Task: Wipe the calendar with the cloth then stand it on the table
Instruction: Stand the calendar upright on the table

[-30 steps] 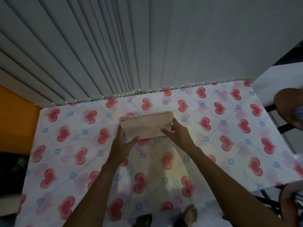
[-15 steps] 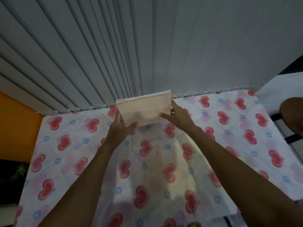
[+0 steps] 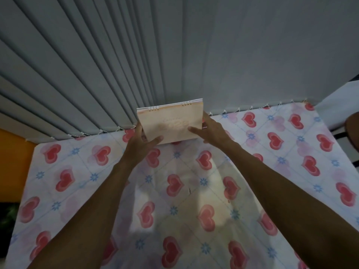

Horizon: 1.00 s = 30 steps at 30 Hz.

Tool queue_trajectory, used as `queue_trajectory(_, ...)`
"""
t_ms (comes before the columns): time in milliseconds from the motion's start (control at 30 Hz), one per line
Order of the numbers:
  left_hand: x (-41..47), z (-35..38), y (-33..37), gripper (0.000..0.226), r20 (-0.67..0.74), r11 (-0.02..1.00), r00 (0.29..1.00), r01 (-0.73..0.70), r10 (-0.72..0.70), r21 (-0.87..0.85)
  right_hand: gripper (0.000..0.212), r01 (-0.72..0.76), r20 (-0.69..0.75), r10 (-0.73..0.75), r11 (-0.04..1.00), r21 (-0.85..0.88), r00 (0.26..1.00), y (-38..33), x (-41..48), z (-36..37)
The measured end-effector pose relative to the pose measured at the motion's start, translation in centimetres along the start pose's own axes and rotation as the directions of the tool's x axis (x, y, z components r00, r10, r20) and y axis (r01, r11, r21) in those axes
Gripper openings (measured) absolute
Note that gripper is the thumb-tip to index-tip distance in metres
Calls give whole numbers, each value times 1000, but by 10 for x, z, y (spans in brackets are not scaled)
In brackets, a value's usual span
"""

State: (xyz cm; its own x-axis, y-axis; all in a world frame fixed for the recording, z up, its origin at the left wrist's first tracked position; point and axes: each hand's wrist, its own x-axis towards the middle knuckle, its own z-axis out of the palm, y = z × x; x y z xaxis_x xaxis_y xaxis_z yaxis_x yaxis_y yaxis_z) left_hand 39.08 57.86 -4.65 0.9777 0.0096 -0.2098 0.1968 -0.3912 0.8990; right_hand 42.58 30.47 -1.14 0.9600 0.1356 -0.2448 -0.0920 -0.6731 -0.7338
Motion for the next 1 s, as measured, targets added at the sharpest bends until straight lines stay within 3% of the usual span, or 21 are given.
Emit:
queue_trajectory(500,3,7,-12,91,-19,999,1000,-15,16,36,82,11,5,-11,1000,-3,1000,5,1,14)
queue_trajectory(833,3,9,-13,93,-33,999,999,14,-13,46,78,32,-1,-32,999,17,999,6,1,18)
queue_trajectory(1000,-4,7,-8,98,-89,990,995,-27,40,140,85,33,-7,-33,999,-15,999,9,1,16)
